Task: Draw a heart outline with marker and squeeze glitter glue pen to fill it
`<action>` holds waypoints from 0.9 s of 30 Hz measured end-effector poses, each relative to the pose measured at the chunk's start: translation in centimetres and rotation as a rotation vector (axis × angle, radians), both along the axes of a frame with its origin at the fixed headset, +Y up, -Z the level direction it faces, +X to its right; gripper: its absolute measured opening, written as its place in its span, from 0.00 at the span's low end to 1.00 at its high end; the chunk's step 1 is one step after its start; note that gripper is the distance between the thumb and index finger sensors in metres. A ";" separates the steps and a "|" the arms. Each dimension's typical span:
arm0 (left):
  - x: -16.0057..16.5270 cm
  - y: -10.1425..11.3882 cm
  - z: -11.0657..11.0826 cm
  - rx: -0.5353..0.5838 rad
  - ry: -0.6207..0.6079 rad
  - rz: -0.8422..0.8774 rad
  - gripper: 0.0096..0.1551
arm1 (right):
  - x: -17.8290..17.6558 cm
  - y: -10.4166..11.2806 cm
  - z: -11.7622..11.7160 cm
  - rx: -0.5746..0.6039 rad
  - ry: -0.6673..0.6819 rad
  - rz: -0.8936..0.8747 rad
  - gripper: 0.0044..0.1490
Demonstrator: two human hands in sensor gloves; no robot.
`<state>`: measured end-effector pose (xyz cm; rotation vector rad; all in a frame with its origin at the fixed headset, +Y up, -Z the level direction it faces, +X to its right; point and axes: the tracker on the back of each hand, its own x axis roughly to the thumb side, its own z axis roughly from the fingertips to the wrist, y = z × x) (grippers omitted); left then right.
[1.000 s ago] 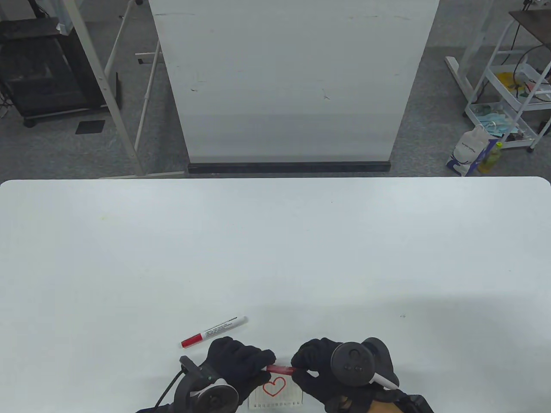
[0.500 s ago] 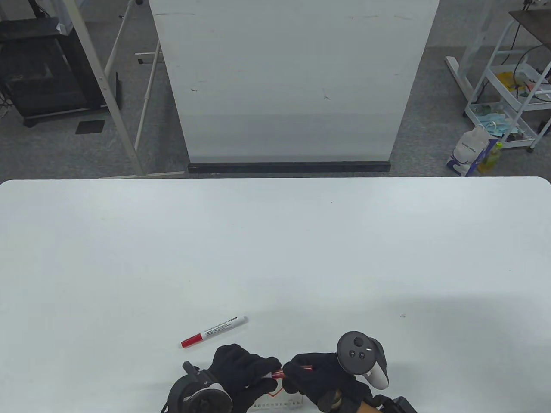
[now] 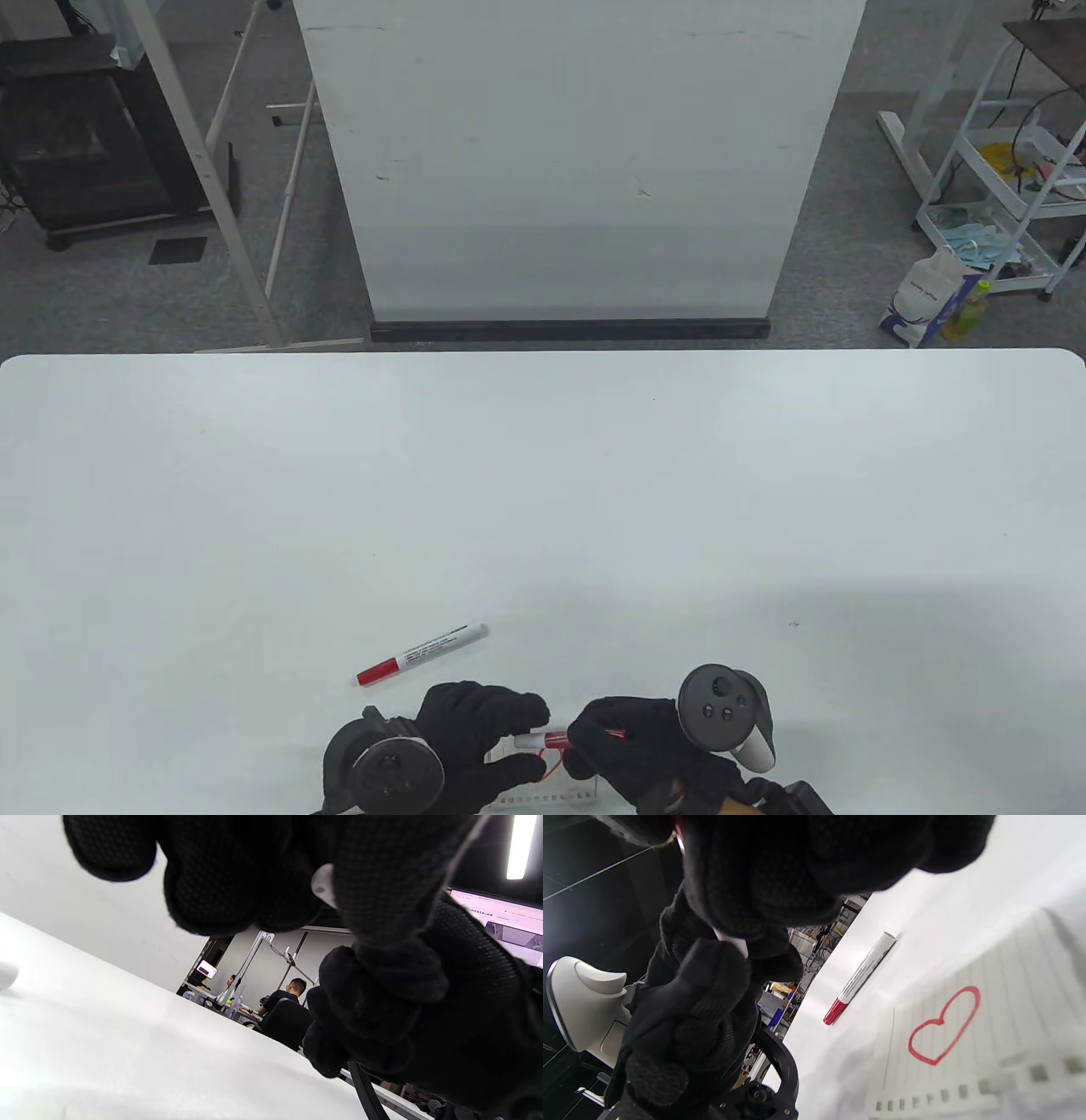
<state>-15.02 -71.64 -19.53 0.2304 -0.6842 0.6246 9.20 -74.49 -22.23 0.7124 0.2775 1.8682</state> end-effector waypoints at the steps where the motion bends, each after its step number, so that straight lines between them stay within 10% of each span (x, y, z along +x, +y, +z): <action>1: 0.1 0.0 0.1 0.009 0.008 -0.009 0.26 | 0.0 0.0 0.0 0.002 -0.002 -0.001 0.30; 9: 0.4 -0.9 -0.5 -0.118 -0.061 0.007 0.25 | 0.4 0.0 -0.2 0.012 -0.007 -0.019 0.29; 27: 1.0 -0.5 0.2 -0.041 -0.025 -0.011 0.25 | 0.4 0.4 0.5 0.119 -0.110 0.048 0.32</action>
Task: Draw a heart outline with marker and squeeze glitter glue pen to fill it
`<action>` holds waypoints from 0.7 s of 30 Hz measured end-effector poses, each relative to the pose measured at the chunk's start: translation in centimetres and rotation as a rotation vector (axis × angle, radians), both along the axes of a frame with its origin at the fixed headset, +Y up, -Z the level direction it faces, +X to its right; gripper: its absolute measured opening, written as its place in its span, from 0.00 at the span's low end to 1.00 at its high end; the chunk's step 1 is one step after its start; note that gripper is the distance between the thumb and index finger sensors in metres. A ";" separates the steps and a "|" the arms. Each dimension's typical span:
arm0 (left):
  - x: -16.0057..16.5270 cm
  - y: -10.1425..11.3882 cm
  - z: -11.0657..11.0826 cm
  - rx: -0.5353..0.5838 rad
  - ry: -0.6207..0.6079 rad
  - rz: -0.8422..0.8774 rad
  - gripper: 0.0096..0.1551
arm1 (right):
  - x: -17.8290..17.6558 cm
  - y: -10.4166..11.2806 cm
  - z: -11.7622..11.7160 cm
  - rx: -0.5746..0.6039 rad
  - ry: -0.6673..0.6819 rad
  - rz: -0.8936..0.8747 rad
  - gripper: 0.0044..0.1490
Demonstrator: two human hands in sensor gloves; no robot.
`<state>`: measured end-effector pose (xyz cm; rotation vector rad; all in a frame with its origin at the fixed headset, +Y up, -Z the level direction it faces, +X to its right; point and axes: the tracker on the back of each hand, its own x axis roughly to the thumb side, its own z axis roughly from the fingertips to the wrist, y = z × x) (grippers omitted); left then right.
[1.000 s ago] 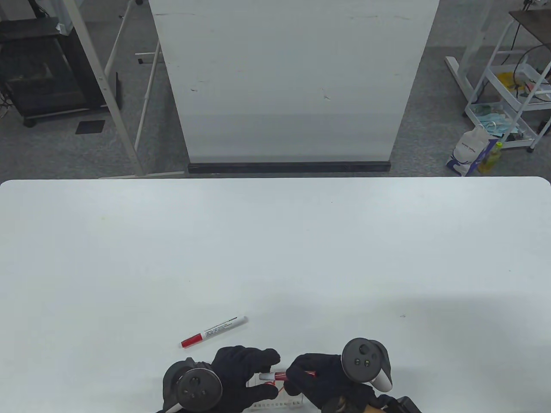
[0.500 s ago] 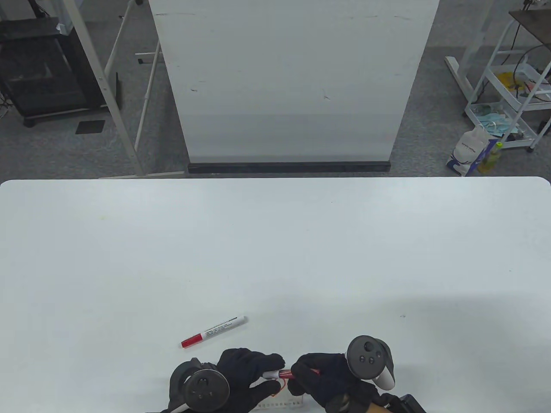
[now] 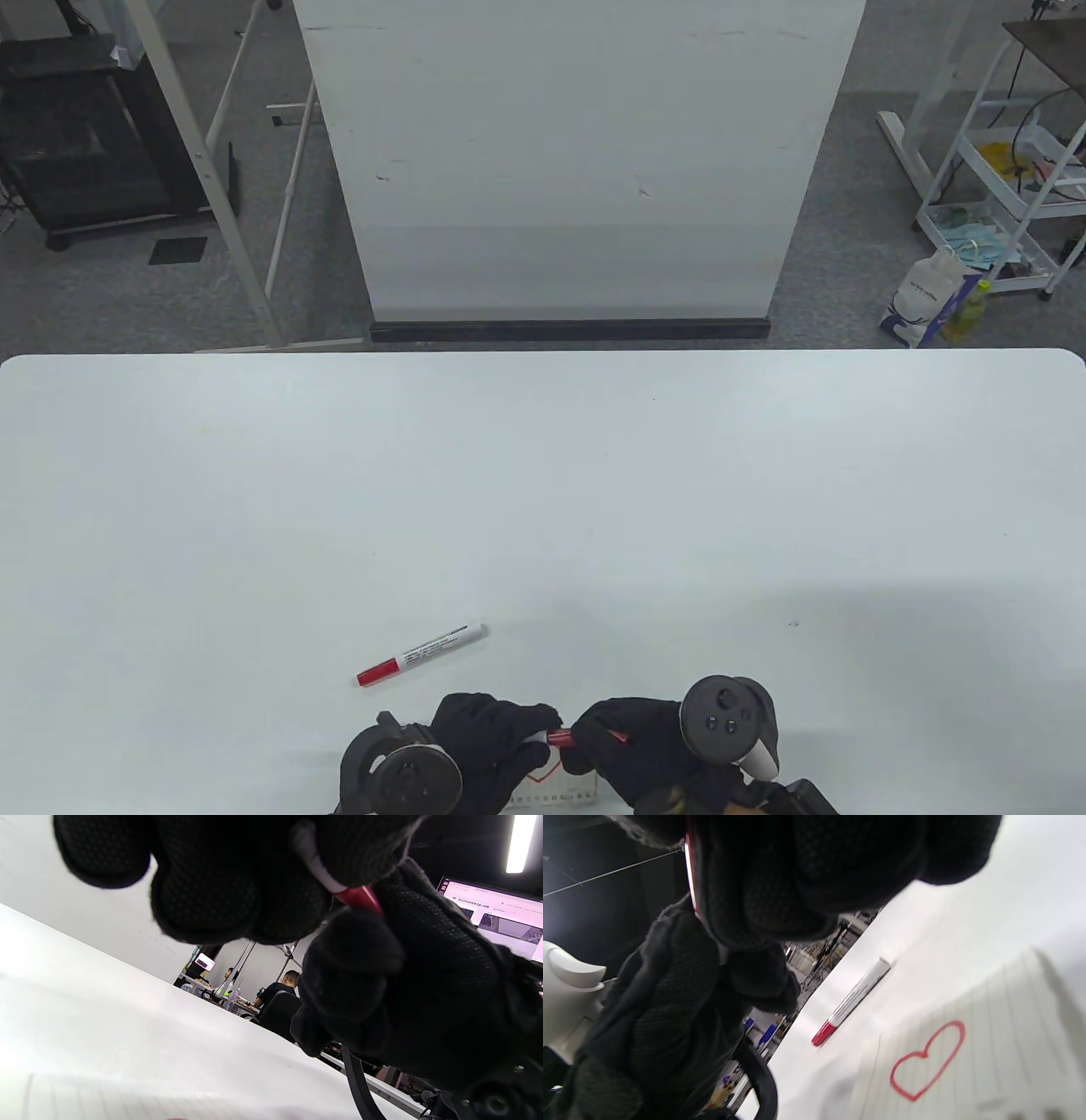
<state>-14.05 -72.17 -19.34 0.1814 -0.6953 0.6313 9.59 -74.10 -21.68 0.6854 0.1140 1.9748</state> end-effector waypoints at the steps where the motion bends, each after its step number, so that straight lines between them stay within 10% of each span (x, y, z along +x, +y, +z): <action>1: 0.0 0.0 0.0 0.002 0.002 -0.002 0.26 | 0.0 0.1 0.0 -0.005 -0.016 -0.006 0.33; 7: 0.1 -0.3 -0.1 0.023 0.028 0.001 0.37 | 0.3 0.2 0.0 -0.068 -0.024 -0.085 0.31; 21: 0.0 -0.6 -0.5 0.026 0.037 -0.028 0.26 | 0.6 -0.1 -0.2 -0.089 -0.057 -0.118 0.29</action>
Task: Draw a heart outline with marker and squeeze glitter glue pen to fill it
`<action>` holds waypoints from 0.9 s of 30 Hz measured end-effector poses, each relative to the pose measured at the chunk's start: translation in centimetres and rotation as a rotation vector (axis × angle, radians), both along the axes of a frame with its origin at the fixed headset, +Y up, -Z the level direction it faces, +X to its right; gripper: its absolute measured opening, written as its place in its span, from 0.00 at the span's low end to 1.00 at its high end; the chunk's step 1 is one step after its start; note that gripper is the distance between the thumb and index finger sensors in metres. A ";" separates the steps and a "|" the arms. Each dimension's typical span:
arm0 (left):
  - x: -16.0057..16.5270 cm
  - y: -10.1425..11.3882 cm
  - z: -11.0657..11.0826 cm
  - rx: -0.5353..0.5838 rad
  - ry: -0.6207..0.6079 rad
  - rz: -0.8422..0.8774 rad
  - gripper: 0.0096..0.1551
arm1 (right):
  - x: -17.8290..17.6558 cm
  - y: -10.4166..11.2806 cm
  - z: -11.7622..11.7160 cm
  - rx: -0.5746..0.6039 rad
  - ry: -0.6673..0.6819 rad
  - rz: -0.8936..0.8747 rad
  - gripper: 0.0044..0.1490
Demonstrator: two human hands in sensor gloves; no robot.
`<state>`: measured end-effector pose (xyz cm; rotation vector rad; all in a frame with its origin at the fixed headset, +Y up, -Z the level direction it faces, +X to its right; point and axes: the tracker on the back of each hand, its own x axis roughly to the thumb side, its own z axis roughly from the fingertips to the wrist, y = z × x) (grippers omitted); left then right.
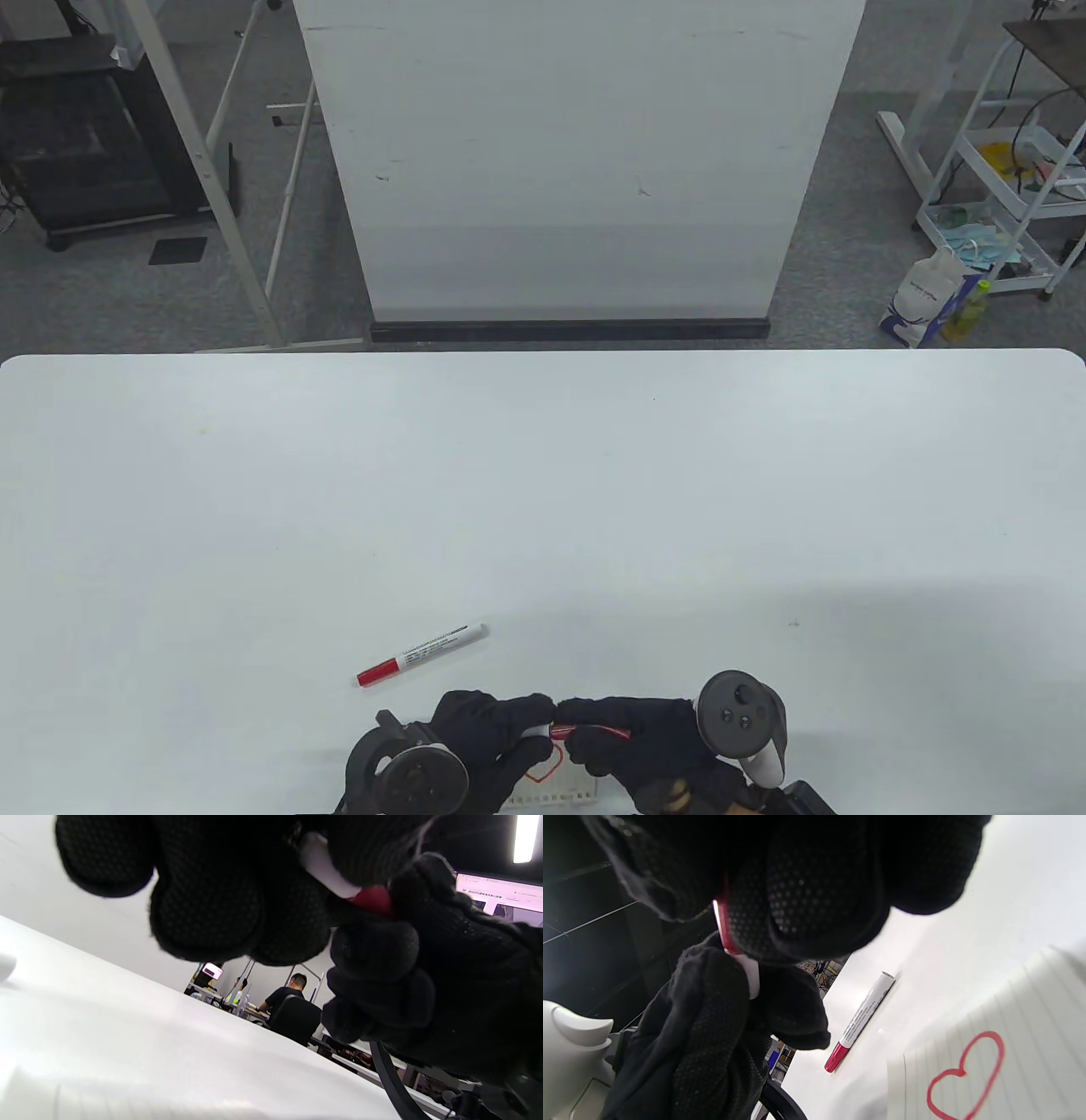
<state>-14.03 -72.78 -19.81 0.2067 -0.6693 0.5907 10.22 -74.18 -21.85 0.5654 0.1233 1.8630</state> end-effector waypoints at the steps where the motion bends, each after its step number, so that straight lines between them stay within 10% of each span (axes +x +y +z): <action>1: 0.0 -0.1 -0.1 -0.014 -0.003 0.003 0.26 | 0.0 0.0 0.0 0.001 -0.002 0.002 0.29; 6: -0.3 -0.3 -0.4 -0.053 0.030 0.010 0.37 | -0.2 -0.2 -0.1 -0.003 -0.001 0.017 0.29; 27: -3.0 -0.6 -1.8 -0.095 0.150 -0.178 0.26 | 0.1 -0.5 -0.6 -0.034 -0.033 -0.007 0.29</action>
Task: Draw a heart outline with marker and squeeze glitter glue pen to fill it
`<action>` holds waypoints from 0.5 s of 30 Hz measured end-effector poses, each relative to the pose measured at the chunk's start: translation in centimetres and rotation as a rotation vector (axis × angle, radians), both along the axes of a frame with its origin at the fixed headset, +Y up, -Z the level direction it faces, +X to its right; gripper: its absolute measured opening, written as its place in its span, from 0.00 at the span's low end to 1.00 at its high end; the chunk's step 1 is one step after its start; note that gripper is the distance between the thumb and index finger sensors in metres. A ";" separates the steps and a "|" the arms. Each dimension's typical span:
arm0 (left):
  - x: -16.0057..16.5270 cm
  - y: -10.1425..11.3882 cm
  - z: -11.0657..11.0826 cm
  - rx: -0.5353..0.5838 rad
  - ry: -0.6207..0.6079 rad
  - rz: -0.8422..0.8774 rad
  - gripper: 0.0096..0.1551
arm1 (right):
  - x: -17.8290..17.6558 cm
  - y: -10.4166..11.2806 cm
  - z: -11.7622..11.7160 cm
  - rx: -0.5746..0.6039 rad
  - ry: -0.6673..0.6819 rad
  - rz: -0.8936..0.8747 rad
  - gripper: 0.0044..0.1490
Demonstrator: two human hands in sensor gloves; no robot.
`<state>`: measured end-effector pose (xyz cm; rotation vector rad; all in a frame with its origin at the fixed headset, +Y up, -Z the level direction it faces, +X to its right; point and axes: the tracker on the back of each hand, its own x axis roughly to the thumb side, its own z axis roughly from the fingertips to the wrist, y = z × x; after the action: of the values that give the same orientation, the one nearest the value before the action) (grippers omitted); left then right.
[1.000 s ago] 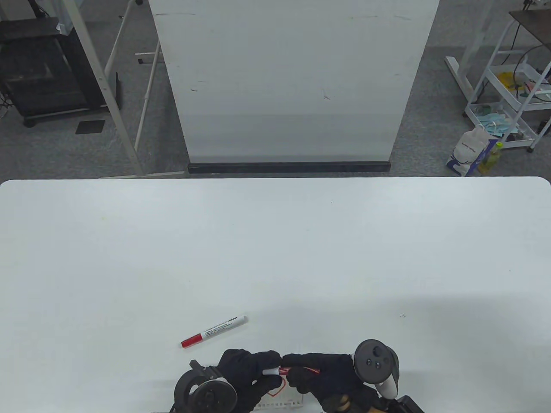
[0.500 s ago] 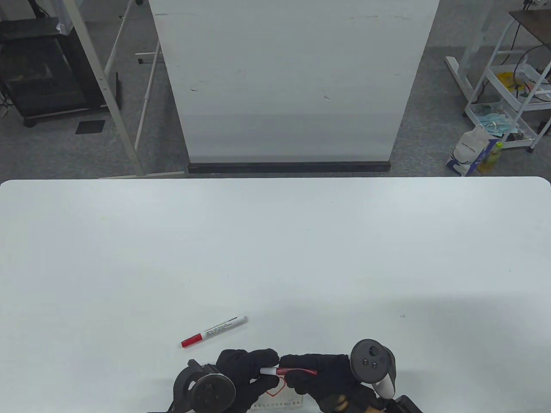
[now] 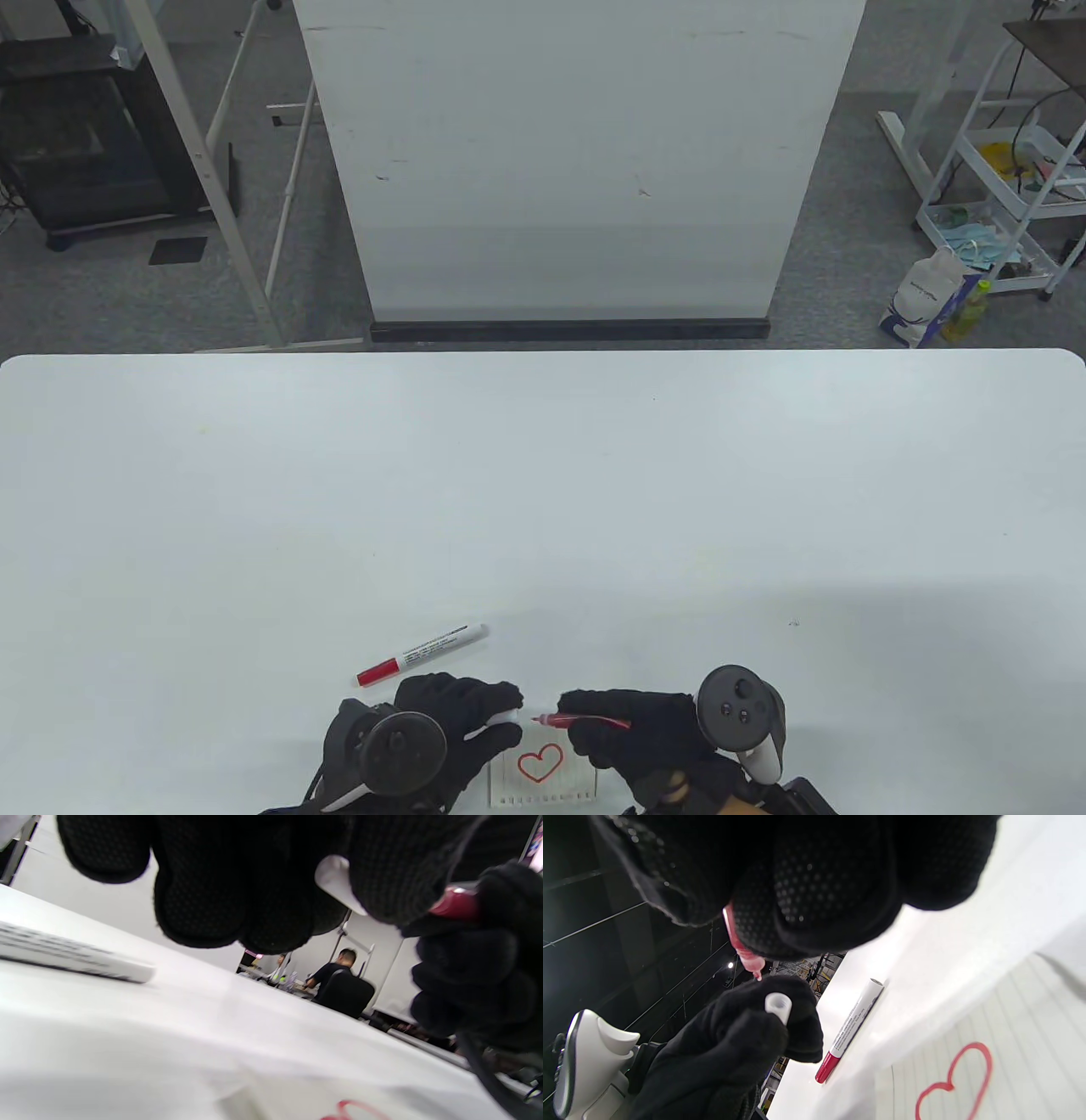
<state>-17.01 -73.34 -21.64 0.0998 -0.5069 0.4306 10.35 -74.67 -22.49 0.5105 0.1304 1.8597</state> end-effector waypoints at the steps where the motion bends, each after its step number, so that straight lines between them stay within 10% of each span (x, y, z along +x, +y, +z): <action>1: 0.0 -0.2 -0.1 -0.025 0.008 -0.036 0.26 | -0.1 -0.1 0.0 -0.001 -0.007 0.021 0.29; 15: 2.4 -2.0 0.0 -0.093 -0.059 -0.341 0.25 | -1.5 -1.3 -0.1 0.007 0.035 0.290 0.29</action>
<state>-14.60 -75.37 -21.61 -0.0887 -0.5496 0.1234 8.86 -75.95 -22.56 0.5517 0.2316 2.1343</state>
